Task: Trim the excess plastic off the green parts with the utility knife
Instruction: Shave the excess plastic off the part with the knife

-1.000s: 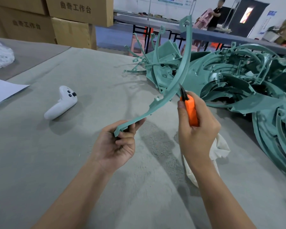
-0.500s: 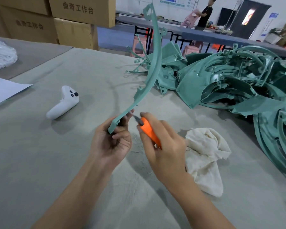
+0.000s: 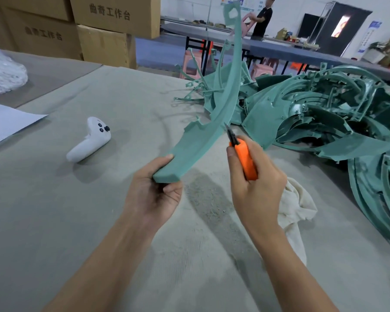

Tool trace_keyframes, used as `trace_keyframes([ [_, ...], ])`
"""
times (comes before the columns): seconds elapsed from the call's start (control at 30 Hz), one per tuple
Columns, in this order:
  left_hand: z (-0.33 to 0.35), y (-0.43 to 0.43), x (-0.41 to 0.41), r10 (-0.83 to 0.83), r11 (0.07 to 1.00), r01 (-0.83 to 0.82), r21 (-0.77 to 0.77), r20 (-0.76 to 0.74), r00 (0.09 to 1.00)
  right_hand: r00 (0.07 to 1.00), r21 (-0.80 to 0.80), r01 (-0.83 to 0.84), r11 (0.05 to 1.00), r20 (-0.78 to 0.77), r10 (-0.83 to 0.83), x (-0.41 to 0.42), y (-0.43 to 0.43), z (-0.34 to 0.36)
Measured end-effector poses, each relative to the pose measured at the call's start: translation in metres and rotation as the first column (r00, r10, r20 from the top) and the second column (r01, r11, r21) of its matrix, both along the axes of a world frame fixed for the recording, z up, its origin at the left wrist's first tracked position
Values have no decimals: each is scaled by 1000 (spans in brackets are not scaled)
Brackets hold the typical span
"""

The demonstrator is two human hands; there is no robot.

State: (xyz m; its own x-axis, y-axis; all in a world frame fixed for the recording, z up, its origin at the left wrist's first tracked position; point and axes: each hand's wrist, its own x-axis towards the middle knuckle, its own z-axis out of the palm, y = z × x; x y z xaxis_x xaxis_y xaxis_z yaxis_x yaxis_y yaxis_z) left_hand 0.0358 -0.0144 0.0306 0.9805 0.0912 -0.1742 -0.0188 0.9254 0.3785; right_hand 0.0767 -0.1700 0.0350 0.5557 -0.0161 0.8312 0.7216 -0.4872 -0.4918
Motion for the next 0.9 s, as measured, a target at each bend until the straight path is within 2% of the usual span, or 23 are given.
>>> trace_keyframes([
  [0.27, 7, 6, 1, 226, 961, -205, 186, -103, 969, 1000, -227, -10, 974, 21, 15, -8, -5, -7],
  [0.43, 4, 11, 3, 278, 952, -258, 162, -120, 953, 980, -287, -186, 940, 16, 199, -16, -1, -18],
  [0.53, 1, 14, 6, 315, 928, -281, 244, -113, 943, 942, -319, -308, 896, 30, 334, -19, -3, -24],
  [0.63, -3, 14, 7, 369, 831, -351, 431, 45, 928, 943, -173, -324, 930, 22, 332, -18, -5, -20],
  [0.73, -3, 10, 5, 419, 690, -453, 564, 199, 886, 983, -26, -180, 983, 20, 181, -11, -11, -11],
  [0.9, 0, 4, -1, 470, 470, -531, 705, 310, 827, 980, 124, 0, 992, -199, 25, 1, -29, 1],
])
